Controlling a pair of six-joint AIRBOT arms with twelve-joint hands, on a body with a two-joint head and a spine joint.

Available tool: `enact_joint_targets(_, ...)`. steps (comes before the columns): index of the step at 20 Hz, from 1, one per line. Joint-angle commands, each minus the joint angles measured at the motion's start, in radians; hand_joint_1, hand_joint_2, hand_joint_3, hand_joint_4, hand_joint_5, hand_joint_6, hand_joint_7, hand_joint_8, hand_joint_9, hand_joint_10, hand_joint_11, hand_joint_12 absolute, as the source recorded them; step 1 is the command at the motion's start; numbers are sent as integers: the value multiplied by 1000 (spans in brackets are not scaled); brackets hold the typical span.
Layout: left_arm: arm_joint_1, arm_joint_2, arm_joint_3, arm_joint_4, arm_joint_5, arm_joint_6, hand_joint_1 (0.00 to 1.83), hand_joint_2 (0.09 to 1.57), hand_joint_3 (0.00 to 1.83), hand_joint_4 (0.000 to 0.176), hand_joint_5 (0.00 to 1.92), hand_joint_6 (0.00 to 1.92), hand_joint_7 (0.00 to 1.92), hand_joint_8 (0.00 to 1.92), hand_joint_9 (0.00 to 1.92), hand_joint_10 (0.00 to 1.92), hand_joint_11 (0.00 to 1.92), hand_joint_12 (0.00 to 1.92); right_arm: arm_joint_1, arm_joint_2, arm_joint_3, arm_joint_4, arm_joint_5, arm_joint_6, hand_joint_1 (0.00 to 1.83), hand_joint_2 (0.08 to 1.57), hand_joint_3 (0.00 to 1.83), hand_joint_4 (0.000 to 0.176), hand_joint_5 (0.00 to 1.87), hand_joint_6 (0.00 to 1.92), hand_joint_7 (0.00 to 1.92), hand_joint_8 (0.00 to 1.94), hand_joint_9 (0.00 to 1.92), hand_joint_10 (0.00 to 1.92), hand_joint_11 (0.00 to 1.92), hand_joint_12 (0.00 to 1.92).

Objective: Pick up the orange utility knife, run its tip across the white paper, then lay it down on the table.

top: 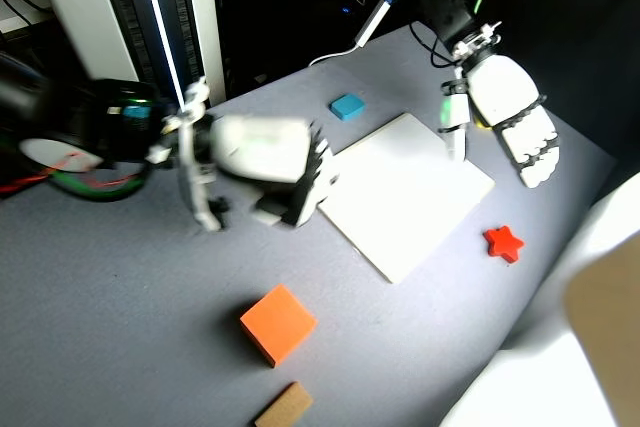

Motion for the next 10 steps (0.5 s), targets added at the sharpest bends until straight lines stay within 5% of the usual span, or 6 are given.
enact_joint_targets(1, -9, 2, -4, 31, -100, 10, 0, 1317, 0, 0, 57, 7, 75, 2, 112, 4, 0, 613, 6, 16, -7, 16, 49, 16, 1515, 1129, 253, 176, 1366, 1921, 1529, 1941, 1641, 1921, 1706, 1921)
enact_joint_targets(4, -26, 1, -64, 30, -108, 32, 0, 1315, 0, 0, 66, 7, 95, 6, 116, 4, 0, 642, -33, 57, -26, 109, -25, 88, 1508, 1129, 255, 176, 1368, 1921, 1527, 1941, 1634, 1921, 1699, 1921)
enact_joint_targets(10, -35, -2, -174, 30, -148, 50, 0, 1318, 0, 0, 61, 1, 79, 2, 86, 1, 0, 514, -84, 25, 25, 180, -1, 75, 1517, 1138, 274, 176, 1348, 1921, 1491, 1941, 1619, 1921, 1689, 1921)
